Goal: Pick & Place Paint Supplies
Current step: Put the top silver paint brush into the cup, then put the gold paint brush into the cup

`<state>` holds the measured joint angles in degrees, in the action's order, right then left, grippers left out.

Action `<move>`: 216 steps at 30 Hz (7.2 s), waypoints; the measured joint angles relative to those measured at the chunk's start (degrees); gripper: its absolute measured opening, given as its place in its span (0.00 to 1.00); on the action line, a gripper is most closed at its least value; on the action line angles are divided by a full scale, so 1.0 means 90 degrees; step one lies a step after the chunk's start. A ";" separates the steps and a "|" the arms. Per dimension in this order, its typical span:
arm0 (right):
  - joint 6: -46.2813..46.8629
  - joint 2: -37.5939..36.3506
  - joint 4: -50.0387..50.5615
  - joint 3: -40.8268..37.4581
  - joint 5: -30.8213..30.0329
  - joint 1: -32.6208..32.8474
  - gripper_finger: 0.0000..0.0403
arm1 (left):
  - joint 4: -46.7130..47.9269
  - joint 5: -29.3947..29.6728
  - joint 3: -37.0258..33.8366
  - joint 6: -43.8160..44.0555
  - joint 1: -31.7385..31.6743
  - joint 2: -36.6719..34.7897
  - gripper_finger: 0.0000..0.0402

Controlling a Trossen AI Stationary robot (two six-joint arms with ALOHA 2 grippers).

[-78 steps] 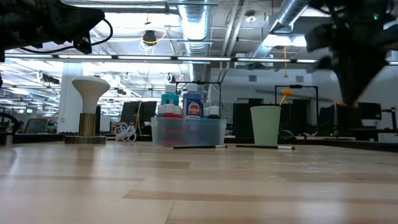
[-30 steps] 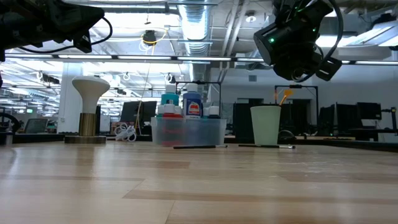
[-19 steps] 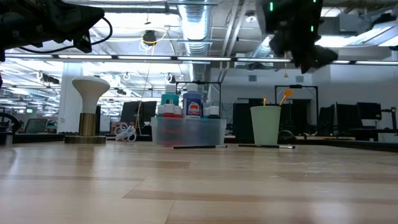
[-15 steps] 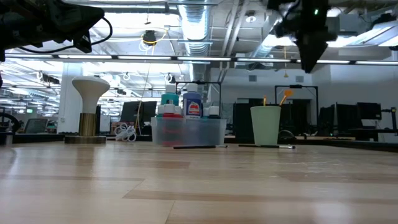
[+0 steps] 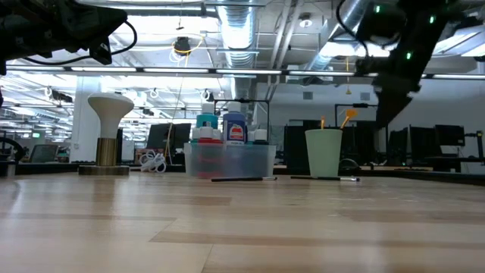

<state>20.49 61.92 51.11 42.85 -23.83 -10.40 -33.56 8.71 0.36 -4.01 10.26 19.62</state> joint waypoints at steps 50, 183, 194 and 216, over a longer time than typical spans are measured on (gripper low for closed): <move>-0.1945 0.1106 -0.6524 -0.3239 0.1350 -0.1306 0.34 | 0.0002 0.0000 0.0000 -0.0002 -0.0002 0.0000 0.00; -0.1119 0.2277 0.3017 0.3842 0.1677 0.1082 0.42 | -0.0001 0.0000 -0.0002 0.0000 0.0000 0.0000 0.00; 0.3198 0.2327 0.1873 0.2832 0.2499 0.5123 0.40 | -0.0003 0.0000 -0.0001 0.0000 0.0000 0.0000 0.00; 0.6269 0.4998 -0.2378 0.2811 0.3147 0.7299 0.47 | -0.0029 0.0000 -0.0001 0.0000 0.0000 0.0000 0.00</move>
<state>76.91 106.90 29.70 68.15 4.48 55.29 -33.82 8.71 0.35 -4.01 10.26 19.62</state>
